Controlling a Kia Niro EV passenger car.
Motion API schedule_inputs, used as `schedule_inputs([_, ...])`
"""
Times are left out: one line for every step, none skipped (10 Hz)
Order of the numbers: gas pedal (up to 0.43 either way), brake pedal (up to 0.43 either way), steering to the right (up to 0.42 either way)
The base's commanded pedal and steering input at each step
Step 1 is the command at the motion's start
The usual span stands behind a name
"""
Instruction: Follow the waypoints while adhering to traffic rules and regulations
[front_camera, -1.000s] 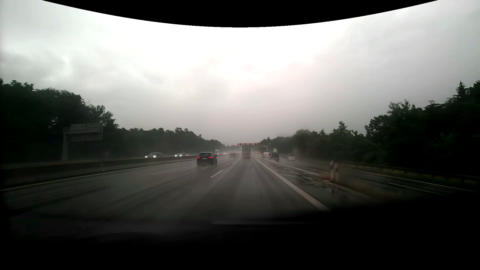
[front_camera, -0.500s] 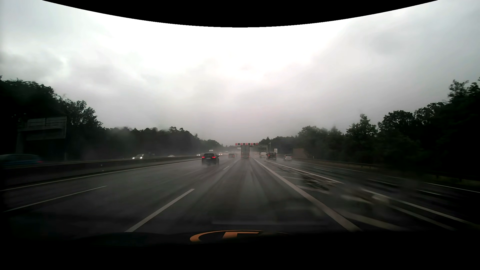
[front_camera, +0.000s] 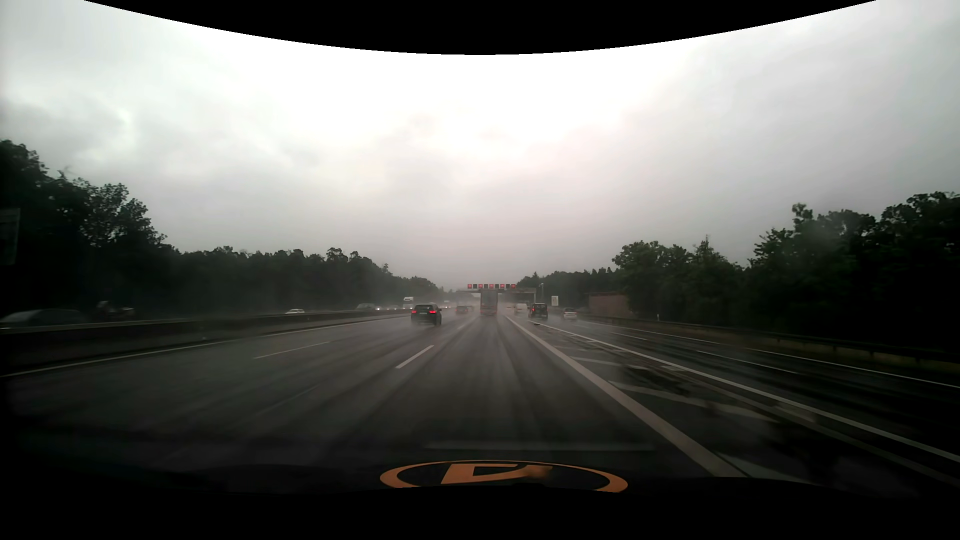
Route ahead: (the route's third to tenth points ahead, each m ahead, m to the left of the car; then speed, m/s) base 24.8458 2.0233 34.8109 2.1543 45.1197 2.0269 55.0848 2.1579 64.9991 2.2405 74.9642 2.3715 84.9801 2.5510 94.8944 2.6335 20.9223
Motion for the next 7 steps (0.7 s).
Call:
schedule_inputs([0.110, 0.000, 0.000])
schedule_inputs([0.110, 0.000, 0.000])
schedule_inputs([0.110, 0.000, 0.000])
schedule_inputs([0.110, 0.000, 0.000])
schedule_inputs([0.110, 0.000, 0.000])
schedule_inputs([0.110, 0.000, -0.001])
schedule_inputs([0.110, 0.000, -0.001])
